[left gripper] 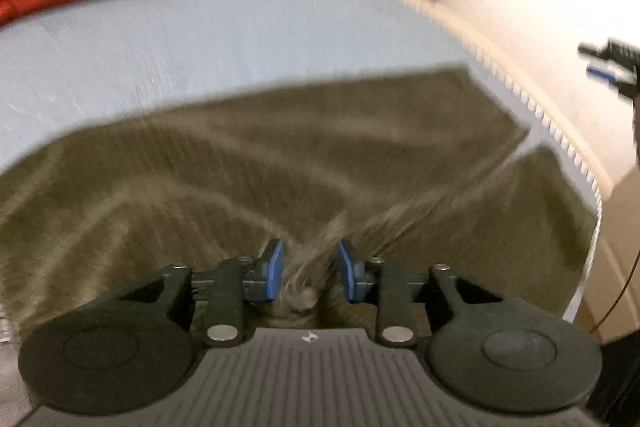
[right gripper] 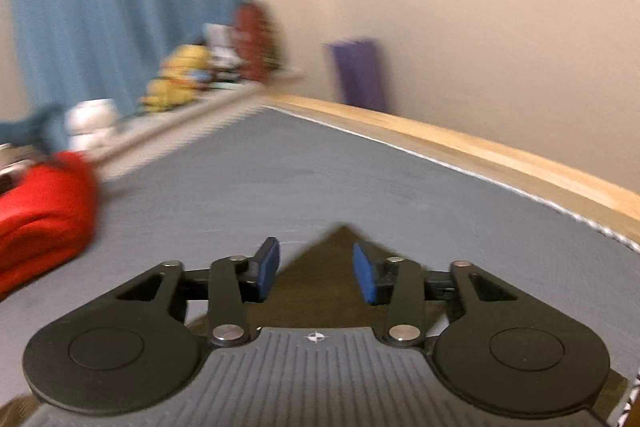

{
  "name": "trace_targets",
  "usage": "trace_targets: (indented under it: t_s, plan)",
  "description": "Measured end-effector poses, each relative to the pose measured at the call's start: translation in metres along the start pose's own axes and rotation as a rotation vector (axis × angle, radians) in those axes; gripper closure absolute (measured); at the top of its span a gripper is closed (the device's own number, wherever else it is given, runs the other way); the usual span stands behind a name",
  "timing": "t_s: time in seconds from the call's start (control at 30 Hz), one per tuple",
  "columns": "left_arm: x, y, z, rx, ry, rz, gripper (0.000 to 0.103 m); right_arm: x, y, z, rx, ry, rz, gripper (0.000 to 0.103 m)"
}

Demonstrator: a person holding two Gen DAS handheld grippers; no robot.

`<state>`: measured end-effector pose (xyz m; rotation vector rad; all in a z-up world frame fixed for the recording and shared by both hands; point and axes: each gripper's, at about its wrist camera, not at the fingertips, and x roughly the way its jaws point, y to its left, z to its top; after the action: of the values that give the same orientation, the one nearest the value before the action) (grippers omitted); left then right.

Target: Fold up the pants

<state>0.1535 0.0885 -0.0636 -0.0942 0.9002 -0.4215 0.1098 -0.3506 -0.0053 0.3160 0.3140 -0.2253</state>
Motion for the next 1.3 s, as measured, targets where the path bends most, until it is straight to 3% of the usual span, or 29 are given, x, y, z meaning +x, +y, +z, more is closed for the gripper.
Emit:
trace_targets:
  t_s: [0.03, 0.2, 0.3, 0.43, 0.53, 0.57, 0.63, 0.67, 0.73, 0.77, 0.87, 0.93, 1.0, 1.1, 1.2, 1.3]
  plan:
    - [-0.015, -0.001, 0.0, -0.028, -0.033, 0.01, 0.055, -0.018, 0.012, -0.006, -0.026, -0.006, 0.058, 0.05]
    - [-0.079, 0.0, -0.012, -0.139, -0.13, 0.073, 0.043, -0.095, 0.062, -0.037, -0.111, 0.031, 0.303, 0.044]
    - [-0.116, 0.005, -0.028, -0.199, -0.162, 0.116, 0.042, -0.126, 0.088, -0.058, -0.182, 0.073, 0.42, 0.04]
    - [-0.155, 0.015, -0.05, -0.149, -0.22, 0.238, 0.035, -0.144, 0.124, -0.085, -0.27, 0.153, 0.549, 0.04]
    - [-0.163, 0.038, -0.074, -0.133, -0.256, 0.338, 0.035, -0.154, 0.151, -0.107, -0.361, 0.182, 0.645, 0.04]
    - [-0.161, 0.051, -0.084, -0.145, -0.244, 0.365, 0.034, -0.159, 0.159, -0.118, -0.411, 0.182, 0.662, 0.04]
    - [-0.152, 0.075, -0.091, -0.168, -0.138, 0.427, 0.034, -0.168, 0.174, -0.143, -0.524, 0.21, 0.699, 0.041]
    - [-0.153, 0.083, -0.094, -0.154, -0.138, 0.444, 0.033, -0.176, 0.18, -0.154, -0.572, 0.238, 0.726, 0.041]
    - [-0.154, 0.099, -0.099, -0.15, -0.134, 0.493, 0.019, -0.181, 0.192, -0.17, -0.625, 0.273, 0.778, 0.041]
    - [-0.154, 0.109, -0.102, -0.173, -0.115, 0.501, 0.018, -0.185, 0.199, -0.177, -0.647, 0.287, 0.804, 0.041]
    - [-0.149, 0.134, -0.108, -0.239, -0.042, 0.442, 0.013, -0.197, 0.219, -0.207, -0.764, 0.338, 0.89, 0.042]
    - [-0.142, 0.146, -0.113, -0.267, 0.007, 0.441, 0.005, -0.203, 0.232, -0.225, -0.844, 0.351, 0.931, 0.043]
    - [-0.136, 0.155, -0.117, -0.307, 0.04, 0.454, 0.003, -0.208, 0.244, -0.24, -0.909, 0.39, 0.979, 0.042]
    - [-0.131, 0.166, -0.126, -0.367, 0.082, 0.397, 0.003, -0.218, 0.248, -0.263, -1.021, 0.426, 1.014, 0.041]
    - [-0.121, 0.168, -0.136, -0.337, 0.14, 0.385, 0.005, -0.226, 0.253, -0.283, -1.128, 0.44, 1.027, 0.041]
    - [-0.112, 0.164, -0.144, -0.302, 0.186, 0.357, 0.018, -0.231, 0.26, -0.297, -1.191, 0.451, 1.024, 0.043]
